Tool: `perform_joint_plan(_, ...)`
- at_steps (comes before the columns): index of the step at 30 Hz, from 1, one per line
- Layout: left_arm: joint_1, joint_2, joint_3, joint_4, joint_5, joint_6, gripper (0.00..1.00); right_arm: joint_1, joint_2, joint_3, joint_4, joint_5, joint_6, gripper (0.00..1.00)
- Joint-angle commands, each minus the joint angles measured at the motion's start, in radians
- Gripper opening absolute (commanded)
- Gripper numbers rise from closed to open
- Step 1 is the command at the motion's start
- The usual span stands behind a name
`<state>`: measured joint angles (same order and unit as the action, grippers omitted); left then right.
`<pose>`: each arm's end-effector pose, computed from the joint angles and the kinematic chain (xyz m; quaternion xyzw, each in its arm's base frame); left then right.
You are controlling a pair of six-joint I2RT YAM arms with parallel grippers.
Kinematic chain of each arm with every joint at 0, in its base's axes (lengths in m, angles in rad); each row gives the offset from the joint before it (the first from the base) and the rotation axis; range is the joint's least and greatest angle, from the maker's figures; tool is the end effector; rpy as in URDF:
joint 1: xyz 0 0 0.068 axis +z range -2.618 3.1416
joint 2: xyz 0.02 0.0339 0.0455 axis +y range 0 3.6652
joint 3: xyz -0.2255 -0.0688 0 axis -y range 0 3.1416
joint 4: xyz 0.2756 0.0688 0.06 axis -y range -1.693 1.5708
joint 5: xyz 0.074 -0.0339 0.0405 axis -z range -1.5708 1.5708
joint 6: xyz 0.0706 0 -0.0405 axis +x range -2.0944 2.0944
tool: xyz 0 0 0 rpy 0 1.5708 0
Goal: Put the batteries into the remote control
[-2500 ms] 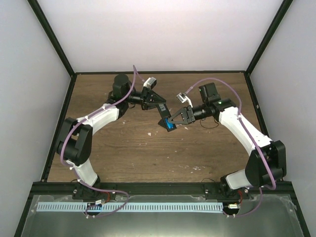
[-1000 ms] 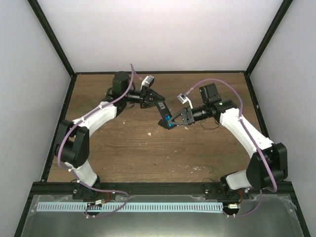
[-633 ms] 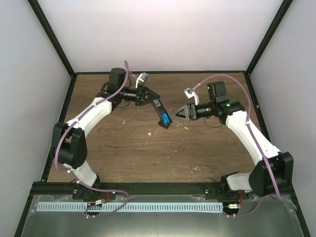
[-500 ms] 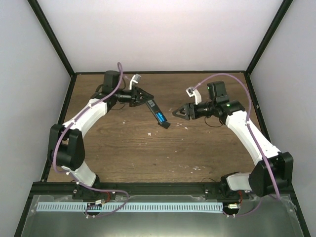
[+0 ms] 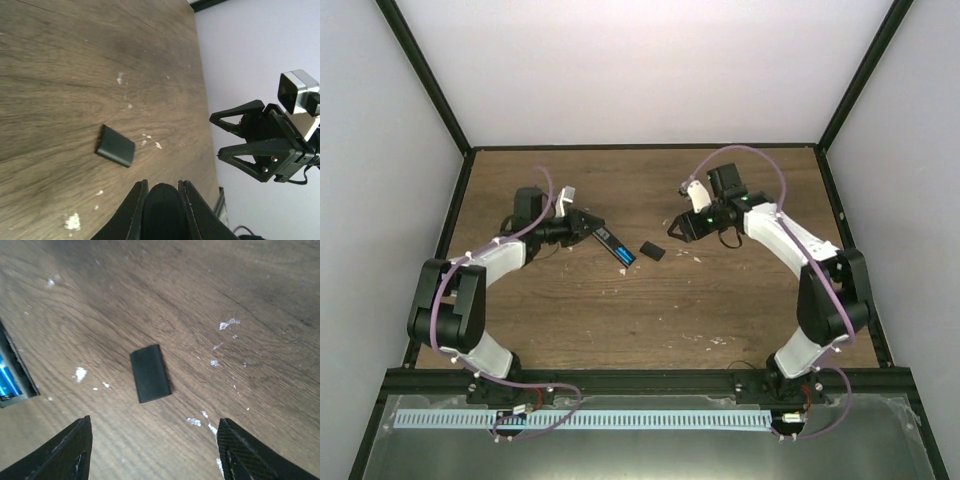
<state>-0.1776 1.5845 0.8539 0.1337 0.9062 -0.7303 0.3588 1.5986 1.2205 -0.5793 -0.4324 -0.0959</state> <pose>0.3500 -0.1193 0.1337 -0.0197 0.8203 -0.5322 0.2085 0.3492 0.1626 0.1800 -0.2730 0.8926 0.2414 0.2655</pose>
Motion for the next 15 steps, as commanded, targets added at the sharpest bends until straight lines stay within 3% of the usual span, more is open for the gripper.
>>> perform_joint_plan(1, 0.017, -0.045, -0.13, 0.309, -0.078, -0.046, 0.0, 0.042, 0.074, 0.035, 0.085, 0.093, -0.129, 0.61)
perform_joint_plan(8, 0.042, -0.055, -0.299, 0.573, -0.133, -0.061, 0.0, 0.081, 0.163, 0.038, 0.176, 0.066, -0.206, 0.64)
perform_joint_plan(15, 0.05, 0.011, -0.387, 0.746, -0.148, -0.068, 0.0, 0.115, 0.274, 0.082, 0.164, 0.09, -0.25, 0.66)
